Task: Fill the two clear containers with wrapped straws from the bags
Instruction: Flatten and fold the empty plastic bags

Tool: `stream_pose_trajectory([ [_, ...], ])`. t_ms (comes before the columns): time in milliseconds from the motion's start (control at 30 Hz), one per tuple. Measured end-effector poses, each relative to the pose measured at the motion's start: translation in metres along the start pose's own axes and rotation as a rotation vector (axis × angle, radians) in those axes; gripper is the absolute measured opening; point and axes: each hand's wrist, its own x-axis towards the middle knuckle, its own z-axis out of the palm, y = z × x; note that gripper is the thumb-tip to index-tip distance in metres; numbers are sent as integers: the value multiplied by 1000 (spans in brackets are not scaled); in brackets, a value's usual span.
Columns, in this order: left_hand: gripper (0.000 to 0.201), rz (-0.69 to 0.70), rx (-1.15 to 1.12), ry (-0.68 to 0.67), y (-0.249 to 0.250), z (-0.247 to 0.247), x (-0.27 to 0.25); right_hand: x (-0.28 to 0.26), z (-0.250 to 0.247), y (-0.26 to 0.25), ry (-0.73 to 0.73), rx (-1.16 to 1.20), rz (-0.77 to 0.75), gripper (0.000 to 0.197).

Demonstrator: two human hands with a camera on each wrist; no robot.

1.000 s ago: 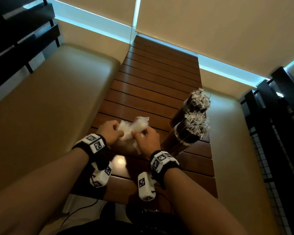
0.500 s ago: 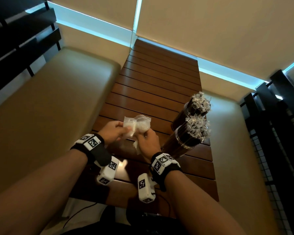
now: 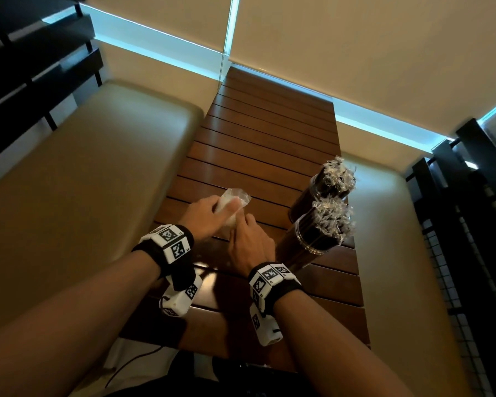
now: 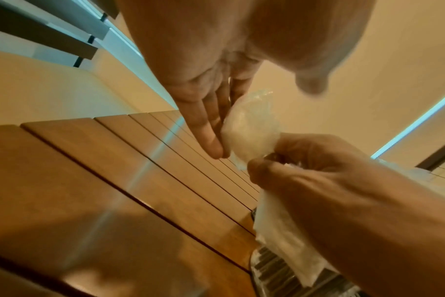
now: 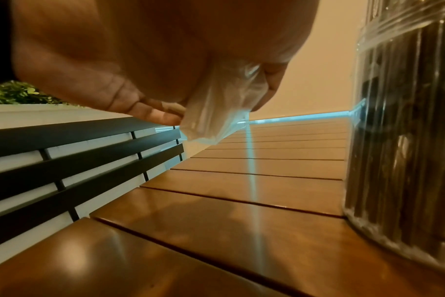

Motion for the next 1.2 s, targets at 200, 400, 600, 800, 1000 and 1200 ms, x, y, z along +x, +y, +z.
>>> stream_pose_trajectory([
  [200,16,-21,76,-27,-4,-5,7,3,-9,6,-87,61,-123,53],
  [400,15,-81,85,30,-13,-8,16,13,-26,4,143,644,66,32],
  [600,35,-74,-354,-18,-8,-1,19,37,-46,-7,72,987,134,42],
  [800,35,-297,-985,-107,-1,-2,10,45,-38,12,162,808,134,37],
  [1000,36,-183,-816,-132,6,8,9,38,-30,16,0,745,175,54],
  [1200,42,-164,-546,-130,6,18,24,34,-31,16,-111,1135,356,31],
])
